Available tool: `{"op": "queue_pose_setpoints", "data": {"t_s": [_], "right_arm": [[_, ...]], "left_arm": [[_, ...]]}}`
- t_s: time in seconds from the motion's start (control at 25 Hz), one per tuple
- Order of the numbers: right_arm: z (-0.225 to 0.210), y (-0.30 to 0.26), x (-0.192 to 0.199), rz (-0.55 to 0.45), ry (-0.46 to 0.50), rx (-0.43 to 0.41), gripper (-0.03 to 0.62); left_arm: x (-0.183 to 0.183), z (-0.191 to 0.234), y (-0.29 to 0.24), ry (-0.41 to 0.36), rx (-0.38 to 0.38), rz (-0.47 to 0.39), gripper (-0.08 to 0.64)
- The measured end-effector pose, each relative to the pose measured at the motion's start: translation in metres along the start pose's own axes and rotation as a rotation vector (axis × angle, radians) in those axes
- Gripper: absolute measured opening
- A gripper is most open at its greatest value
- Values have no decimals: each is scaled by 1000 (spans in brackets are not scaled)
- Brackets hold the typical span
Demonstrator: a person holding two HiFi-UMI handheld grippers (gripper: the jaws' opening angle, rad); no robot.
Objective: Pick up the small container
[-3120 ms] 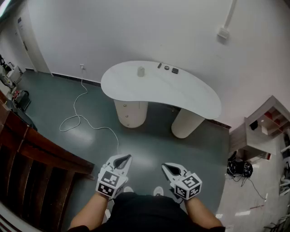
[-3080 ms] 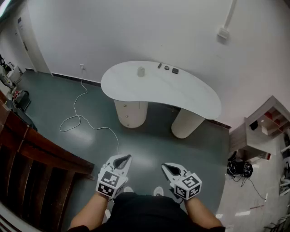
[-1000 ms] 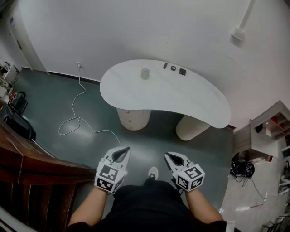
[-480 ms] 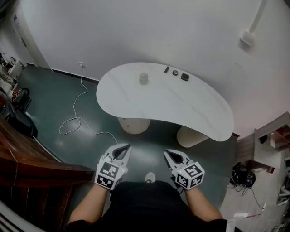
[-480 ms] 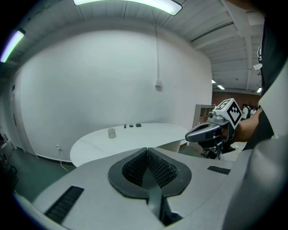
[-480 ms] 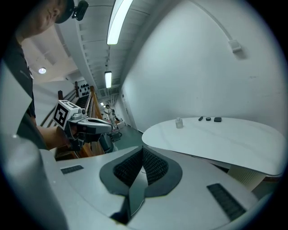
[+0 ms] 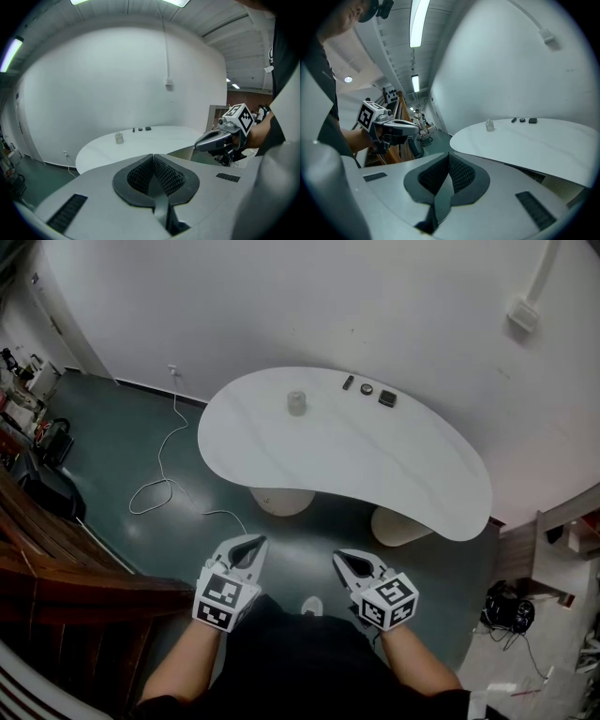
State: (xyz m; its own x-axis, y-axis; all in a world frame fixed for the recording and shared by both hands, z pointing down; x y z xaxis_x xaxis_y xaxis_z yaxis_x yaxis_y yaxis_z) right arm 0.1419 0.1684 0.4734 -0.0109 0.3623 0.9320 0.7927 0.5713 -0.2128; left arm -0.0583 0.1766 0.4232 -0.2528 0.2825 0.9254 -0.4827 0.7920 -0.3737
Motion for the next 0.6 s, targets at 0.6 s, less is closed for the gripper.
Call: {"op": "queue_pose_setpoints", "data": {"t_s": [0.6], "right_arm": [[-45,-20,-2,31,-25,58,-5]], "left_arm": [[-14,29,-69,-6,68,-9,17]]}}
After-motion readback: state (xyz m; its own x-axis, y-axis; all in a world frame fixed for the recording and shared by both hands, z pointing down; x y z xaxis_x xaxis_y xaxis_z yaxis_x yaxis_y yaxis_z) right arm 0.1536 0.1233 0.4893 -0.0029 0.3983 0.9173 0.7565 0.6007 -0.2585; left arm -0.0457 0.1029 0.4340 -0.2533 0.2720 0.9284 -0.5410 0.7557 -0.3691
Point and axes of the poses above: the fingertips, and each gripper's own axes: y backward along the fingers, z to its left, x out of its underside, the point moved 5 cm from there along y, backward along the fingers, and after that the axes turned 8 degrees about -z, right-handed, at the moved point
